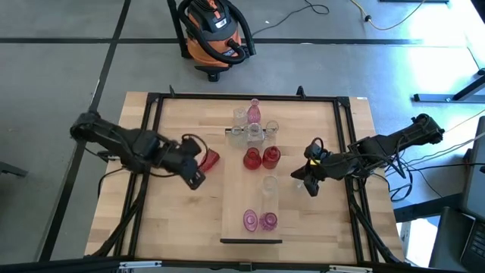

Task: Sort vases onto shelf
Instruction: Put the red vase on the shelf aligned with the red vases

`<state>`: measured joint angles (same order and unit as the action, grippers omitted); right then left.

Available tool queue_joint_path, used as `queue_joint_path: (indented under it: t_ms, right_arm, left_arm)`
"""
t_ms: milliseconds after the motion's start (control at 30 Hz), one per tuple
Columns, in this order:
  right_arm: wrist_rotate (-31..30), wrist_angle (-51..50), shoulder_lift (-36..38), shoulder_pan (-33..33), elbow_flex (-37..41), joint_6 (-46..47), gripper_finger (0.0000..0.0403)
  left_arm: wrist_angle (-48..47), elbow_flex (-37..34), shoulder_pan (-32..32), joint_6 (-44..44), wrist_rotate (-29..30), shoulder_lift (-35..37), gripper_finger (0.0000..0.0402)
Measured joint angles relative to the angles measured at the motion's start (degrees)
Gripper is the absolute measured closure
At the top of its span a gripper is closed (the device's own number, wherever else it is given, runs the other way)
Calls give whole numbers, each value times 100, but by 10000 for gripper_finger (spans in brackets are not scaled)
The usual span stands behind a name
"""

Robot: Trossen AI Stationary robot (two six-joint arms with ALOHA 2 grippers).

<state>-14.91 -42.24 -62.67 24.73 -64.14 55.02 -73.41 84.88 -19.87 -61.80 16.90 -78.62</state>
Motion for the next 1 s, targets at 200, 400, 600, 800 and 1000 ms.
queue_joint_path:
  t_ms: [200, 400, 600, 800, 1000]
  right_arm:
    - [-79, -2, -2, 0, 0, -152, 402]
    - [-101, -154, -2, 0, 0, -184, 402]
    - [-99, -137, -2, 0, 0, 169, 402]
    - [-97, -130, -2, 0, 0, 369, 402]
    - [-97, -131, -2, 0, 0, 476, 402]
  left_arm:
    - [1892, -2493, -206, -1473, 331, 964, 401]
    - [4679, -4925, -85, -2867, 706, 1706, 402]
    - [6934, -6297, -75, -3518, 1255, 1881, 401]
    - [6984, -6418, -107, -3712, 923, 1879, 351]
    - [6809, -6418, -241, -4303, 952, 1879, 269]
